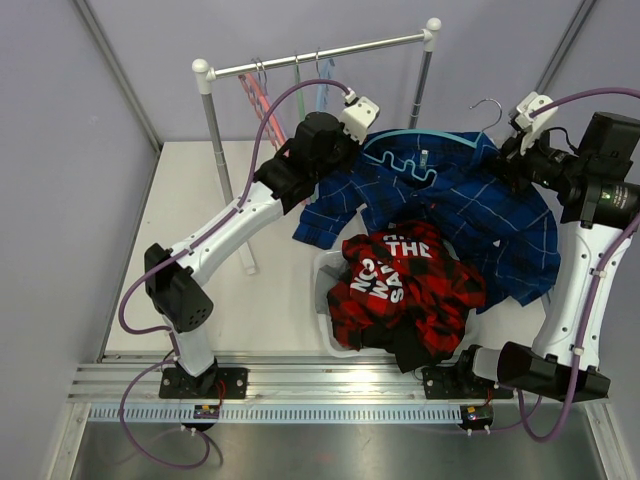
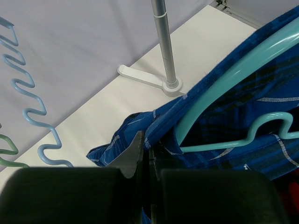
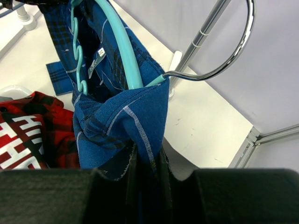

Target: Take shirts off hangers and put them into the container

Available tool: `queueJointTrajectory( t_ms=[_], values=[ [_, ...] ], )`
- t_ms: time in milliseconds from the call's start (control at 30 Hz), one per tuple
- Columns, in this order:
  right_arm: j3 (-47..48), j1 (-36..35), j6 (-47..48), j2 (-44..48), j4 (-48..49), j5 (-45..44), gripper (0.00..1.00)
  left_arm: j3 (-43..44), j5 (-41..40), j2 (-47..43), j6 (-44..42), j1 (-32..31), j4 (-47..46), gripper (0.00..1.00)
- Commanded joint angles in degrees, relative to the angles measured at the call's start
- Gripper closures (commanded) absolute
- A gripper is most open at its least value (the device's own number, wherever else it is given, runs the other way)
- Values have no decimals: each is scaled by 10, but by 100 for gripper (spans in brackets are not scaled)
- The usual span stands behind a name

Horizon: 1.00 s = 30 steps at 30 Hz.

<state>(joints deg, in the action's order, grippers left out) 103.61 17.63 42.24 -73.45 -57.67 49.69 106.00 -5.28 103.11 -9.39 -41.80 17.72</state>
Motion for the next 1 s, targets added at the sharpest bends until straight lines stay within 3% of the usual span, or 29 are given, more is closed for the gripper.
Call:
queueJointTrajectory(
  t_ms=[0,100,133,267,333,367,800,967],
  values=[
    [42,42,-34,12,100,-25,100,-13,-87,-16,-11,41,45,100],
    [37,47,-34,14,103,-9,100,-13,-92,-15,-11,49,48,99],
    [35,49,-35,13,105,-7,100,-15,-92,-15,-9,51,49,87],
    [21,49,-21,9,103,20,100,-18,-74,-19,-8,54,51,76],
    [14,49,-14,7,106,25,100,-16,-64,-19,-4,53,53,82],
    [13,49,-11,8,107,23,100,-15,-60,-19,-4,53,54,100],
    [28,62,22,14,85,26,100,-1,-100,-5,-8,61,79,100],
    [55,72,101,9,27,49,100,-1,-118,-4,-23,67,79,100]
  ],
)
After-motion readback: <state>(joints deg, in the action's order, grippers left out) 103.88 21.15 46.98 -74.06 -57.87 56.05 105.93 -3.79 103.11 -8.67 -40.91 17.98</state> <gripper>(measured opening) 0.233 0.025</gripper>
